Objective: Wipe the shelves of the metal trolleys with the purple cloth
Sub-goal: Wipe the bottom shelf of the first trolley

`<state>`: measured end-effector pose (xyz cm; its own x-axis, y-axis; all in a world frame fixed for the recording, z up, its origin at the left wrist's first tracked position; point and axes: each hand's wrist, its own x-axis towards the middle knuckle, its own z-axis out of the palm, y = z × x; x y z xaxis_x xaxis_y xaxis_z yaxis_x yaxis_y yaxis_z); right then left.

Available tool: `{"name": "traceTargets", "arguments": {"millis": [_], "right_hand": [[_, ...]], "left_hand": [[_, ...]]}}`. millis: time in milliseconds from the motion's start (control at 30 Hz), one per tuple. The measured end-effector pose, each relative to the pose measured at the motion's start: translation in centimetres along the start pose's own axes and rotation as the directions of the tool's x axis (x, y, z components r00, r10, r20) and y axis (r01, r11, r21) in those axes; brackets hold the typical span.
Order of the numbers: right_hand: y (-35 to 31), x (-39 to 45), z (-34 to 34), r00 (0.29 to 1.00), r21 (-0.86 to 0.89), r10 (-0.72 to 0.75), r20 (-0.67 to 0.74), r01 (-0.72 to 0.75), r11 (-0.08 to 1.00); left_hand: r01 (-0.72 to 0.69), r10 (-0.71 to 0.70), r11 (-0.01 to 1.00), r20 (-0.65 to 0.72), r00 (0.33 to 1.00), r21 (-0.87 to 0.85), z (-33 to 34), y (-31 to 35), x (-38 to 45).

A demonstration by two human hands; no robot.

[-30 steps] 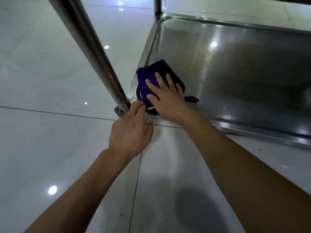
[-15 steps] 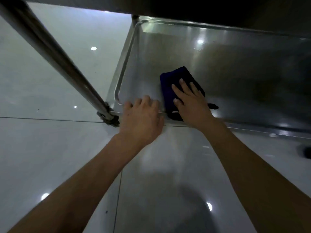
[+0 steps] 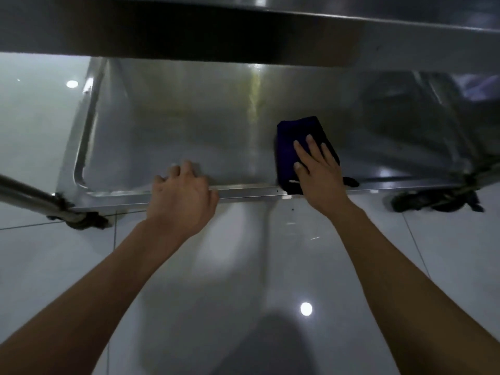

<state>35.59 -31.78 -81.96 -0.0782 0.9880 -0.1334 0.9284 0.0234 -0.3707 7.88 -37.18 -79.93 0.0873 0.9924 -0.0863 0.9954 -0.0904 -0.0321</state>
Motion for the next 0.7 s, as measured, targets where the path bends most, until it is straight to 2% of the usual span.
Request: {"name": "traceTargets", "arguments": {"millis": [133,267,433,533,633,700], "right_hand": [[1.0,-0.1,-0.9,0.998,0.034,0.057,-0.02,-0.056,0.998],[0.3,0.0,-0.7,0.998,0.023,0.068,-0.002,-0.068,0.997],[-1.1,1.6,-0.5,1.0,-0.174,0.012,0.014,-0.009,0.985],[-2.8,2.5,0.3,0.997,-0.268,-0.078,0.019,0.08,0.96],[-4.0,3.0,1.5,0.993,-0.311,-0.111,0.039,0.117,0.943],[-4.4,3.4,1.6,0.998,-0.236,-0.061,0.028,0.065,0.969]], "left_hand": [[-0.024,0.024,1.0,-0.029,0.999,-0.015,0.4,-0.4,0.1],[-0.101,0.087,0.99,-0.141,0.986,-0.096,1.0,-1.3,-0.8],[-0.14,0.121,0.982,-0.148,0.982,-0.126,0.7,-2.3,-0.5],[-0.181,0.144,0.954,-0.163,0.976,-0.238,-0.1,-4.6,-0.1],[-0.103,0.049,0.96,-0.205,0.977,-0.261,-0.9,-8.3,0.3],[0.005,-0.047,0.972,-0.173,0.984,-0.233,-0.9,-10.3,0.3]]}}
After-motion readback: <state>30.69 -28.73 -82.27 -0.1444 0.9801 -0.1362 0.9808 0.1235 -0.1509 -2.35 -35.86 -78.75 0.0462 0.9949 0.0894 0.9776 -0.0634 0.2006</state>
